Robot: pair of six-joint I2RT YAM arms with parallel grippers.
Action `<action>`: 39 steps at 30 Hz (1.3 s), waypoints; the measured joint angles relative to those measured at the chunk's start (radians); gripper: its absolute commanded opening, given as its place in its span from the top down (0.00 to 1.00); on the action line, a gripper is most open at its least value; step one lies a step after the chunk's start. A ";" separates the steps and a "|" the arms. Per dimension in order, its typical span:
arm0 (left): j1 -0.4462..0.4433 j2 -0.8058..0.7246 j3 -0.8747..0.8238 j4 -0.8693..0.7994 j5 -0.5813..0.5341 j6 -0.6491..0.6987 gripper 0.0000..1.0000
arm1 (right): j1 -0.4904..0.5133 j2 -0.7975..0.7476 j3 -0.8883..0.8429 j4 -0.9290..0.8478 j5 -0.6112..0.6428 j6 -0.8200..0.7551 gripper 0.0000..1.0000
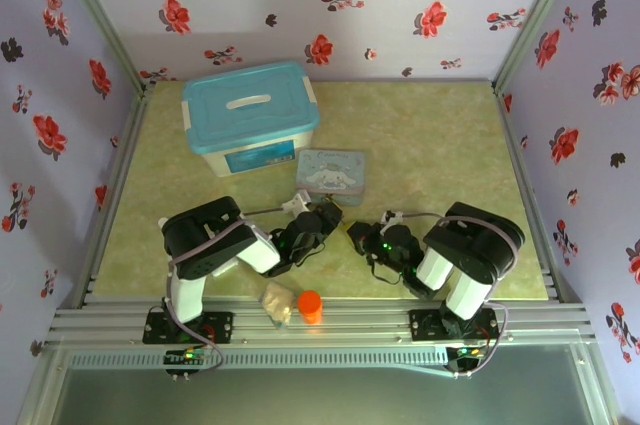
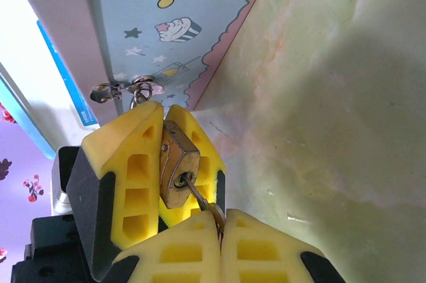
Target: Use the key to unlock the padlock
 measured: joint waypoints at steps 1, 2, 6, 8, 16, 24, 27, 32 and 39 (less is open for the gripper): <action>0.000 0.000 0.000 0.000 -0.005 0.000 1.00 | 0.000 0.004 0.003 0.000 0.000 0.000 1.00; 0.000 0.000 0.000 -0.001 -0.009 0.000 1.00 | 0.000 0.004 0.005 0.000 -0.001 0.000 1.00; 0.000 0.000 0.000 0.000 -0.012 0.000 1.00 | 0.000 0.004 0.006 0.000 -0.003 0.001 1.00; 0.000 0.001 -0.001 0.001 -0.018 0.000 1.00 | 0.000 0.004 0.012 -0.003 -0.008 0.002 1.00; 0.000 0.013 -0.008 0.052 -0.027 -0.001 1.00 | -0.009 -0.047 0.017 -0.050 -0.023 0.013 1.00; 0.000 0.013 -0.008 0.052 -0.027 -0.001 1.00 | -0.019 -0.047 0.023 -0.058 -0.051 0.038 1.00; 0.000 0.013 -0.008 0.053 -0.034 -0.001 1.00 | -0.032 -0.052 0.031 -0.072 -0.076 0.055 1.00; 0.000 0.013 -0.007 0.053 -0.036 -0.001 1.00 | -0.053 -0.051 0.037 -0.080 -0.108 0.076 1.00; -0.005 0.014 -0.007 0.053 -0.054 -0.001 1.00 | -0.071 -0.036 0.070 -0.099 -0.134 0.098 1.00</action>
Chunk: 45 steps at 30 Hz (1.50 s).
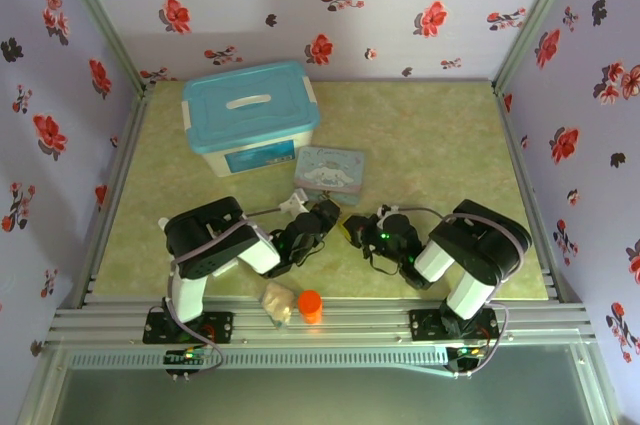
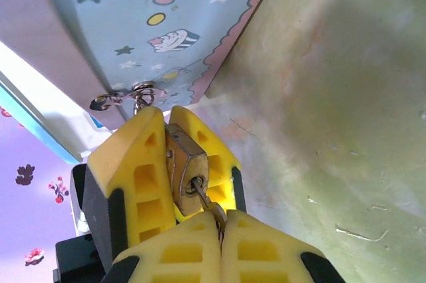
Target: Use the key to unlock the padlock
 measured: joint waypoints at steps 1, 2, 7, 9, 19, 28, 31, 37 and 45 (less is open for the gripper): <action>0.000 0.000 0.000 0.000 0.001 0.000 1.00 | -0.002 0.000 0.000 -0.001 0.000 0.001 1.00; -0.001 0.000 0.000 0.000 0.003 0.000 1.00 | -0.002 0.000 0.000 -0.001 0.000 -0.001 1.00; -0.001 0.000 0.002 -0.001 0.023 -0.001 1.00 | -0.002 -0.005 -0.002 -0.007 0.013 -0.053 1.00; -0.004 0.000 0.005 -0.002 0.026 -0.001 1.00 | -0.004 0.001 -0.002 0.002 0.016 -0.068 1.00; -0.011 0.000 0.021 -0.008 -0.026 -0.029 1.00 | -0.013 -0.008 0.029 -0.023 0.029 -0.135 1.00; -0.019 0.000 0.021 -0.008 -0.039 -0.029 1.00 | -0.021 -0.001 0.025 -0.012 0.007 -0.013 0.78; -0.025 0.000 0.019 -0.007 -0.030 -0.026 1.00 | -0.024 0.001 0.014 -0.019 0.003 -0.052 0.74; -0.026 -0.003 -0.008 -0.010 0.032 -0.017 1.00 | -0.025 -0.116 0.010 -0.234 -0.016 -0.226 0.63; -0.037 -0.035 -0.025 -0.012 0.116 0.016 1.00 | -0.011 -0.618 0.164 -0.991 0.142 -0.651 0.52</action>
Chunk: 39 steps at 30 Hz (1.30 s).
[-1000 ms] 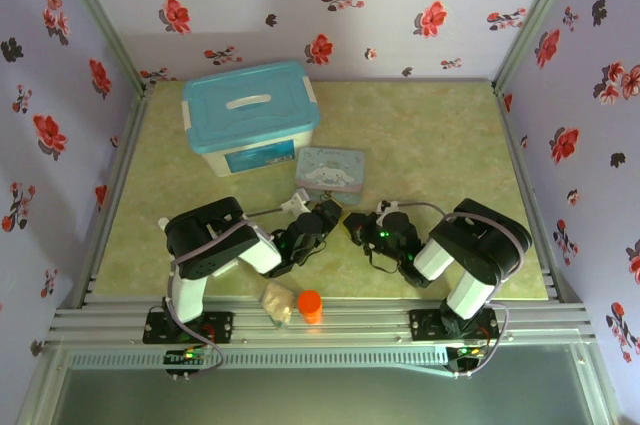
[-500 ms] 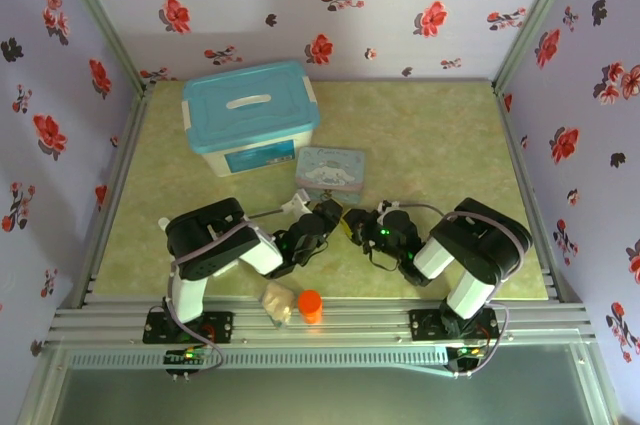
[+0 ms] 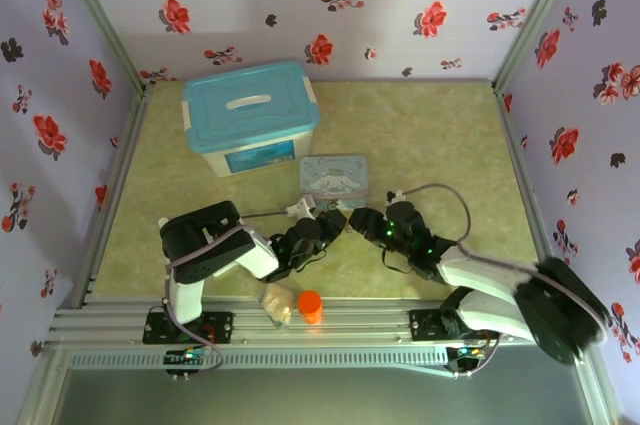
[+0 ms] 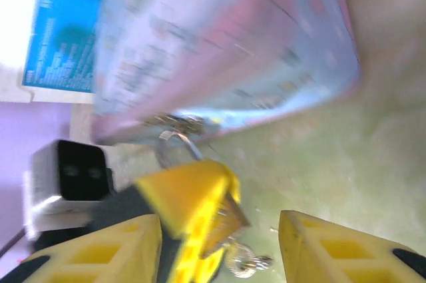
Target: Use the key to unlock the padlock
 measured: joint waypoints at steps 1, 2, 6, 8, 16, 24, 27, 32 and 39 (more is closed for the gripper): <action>0.000 0.000 0.000 -0.002 0.003 0.004 1.00 | 0.004 -0.041 0.034 -0.075 0.023 -0.070 0.52; 0.000 0.000 0.000 -0.004 0.008 0.005 1.00 | 0.007 -0.069 0.066 -0.141 0.042 -0.140 0.53; 0.000 0.000 0.000 -0.008 0.016 0.008 1.00 | 0.054 -0.069 0.160 -0.359 0.114 -0.394 0.56; 0.000 0.000 0.000 -0.009 0.018 0.008 1.00 | 0.119 -0.032 0.189 -0.436 0.164 -0.486 0.57; 0.000 -0.005 0.000 -0.019 0.019 0.008 1.00 | 0.302 0.135 0.212 -0.511 0.298 -0.663 0.58; 0.001 -0.016 0.000 -0.027 0.049 0.007 1.00 | 0.394 0.241 0.212 -0.407 0.481 -0.739 0.68; 0.001 -0.022 0.000 -0.026 0.055 0.007 1.00 | 0.396 0.291 0.220 -0.355 0.542 -0.758 0.74; 0.008 -0.042 -0.013 -0.029 0.058 0.007 1.00 | 0.399 0.365 0.244 -0.312 0.603 -0.769 0.84; 0.012 -0.043 -0.027 -0.021 0.051 0.008 1.00 | 0.384 0.369 0.229 -0.251 0.537 -0.755 0.97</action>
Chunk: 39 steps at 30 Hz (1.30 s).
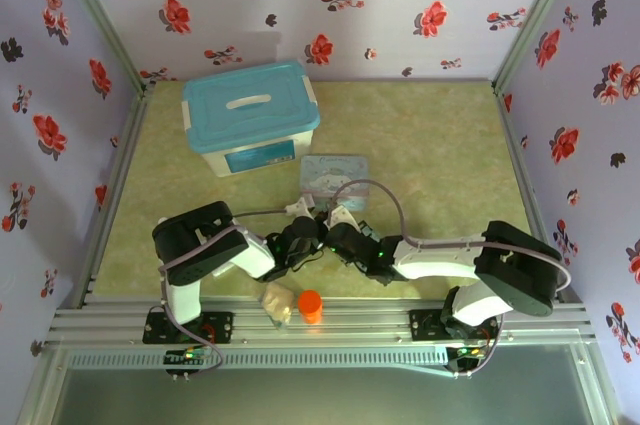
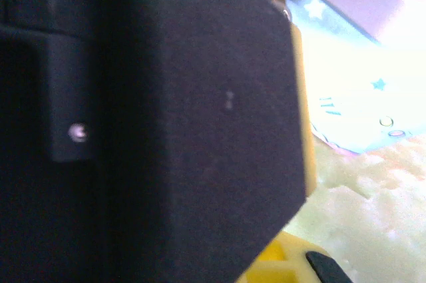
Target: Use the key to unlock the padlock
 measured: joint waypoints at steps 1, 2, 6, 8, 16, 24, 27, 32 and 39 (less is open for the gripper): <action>0.001 0.000 -0.004 0.000 0.000 0.000 1.00 | -0.015 -0.013 -0.020 0.030 -0.042 0.008 0.98; 0.001 0.000 -0.007 0.001 0.002 0.000 1.00 | -0.038 -0.033 -0.048 0.070 -0.100 0.022 0.98; 0.001 0.000 -0.009 0.009 0.003 0.000 1.00 | -0.153 -0.105 -0.151 0.230 -0.340 0.079 0.94; 0.000 0.000 -0.009 0.010 0.008 0.001 1.00 | -0.181 -0.116 -0.171 0.261 -0.409 0.099 0.92; 0.000 -0.011 -0.010 -0.011 0.027 0.017 1.00 | -0.293 -0.173 -0.302 0.436 -0.597 0.264 0.74; 0.011 -0.060 -0.009 -0.128 0.044 0.083 1.00 | -0.342 -0.416 -0.349 0.349 -0.567 0.359 0.52; 0.019 -0.062 -0.008 -0.180 0.054 0.111 1.00 | -0.355 -0.490 -0.349 0.285 -0.517 0.369 0.46; 0.033 -0.098 0.040 -0.338 0.077 0.187 1.00 | -0.362 -0.499 -0.348 0.195 -0.447 0.369 0.44; 0.055 -0.158 0.140 -0.635 0.092 0.323 0.99 | -0.364 -0.404 -0.339 0.158 -0.427 0.370 0.45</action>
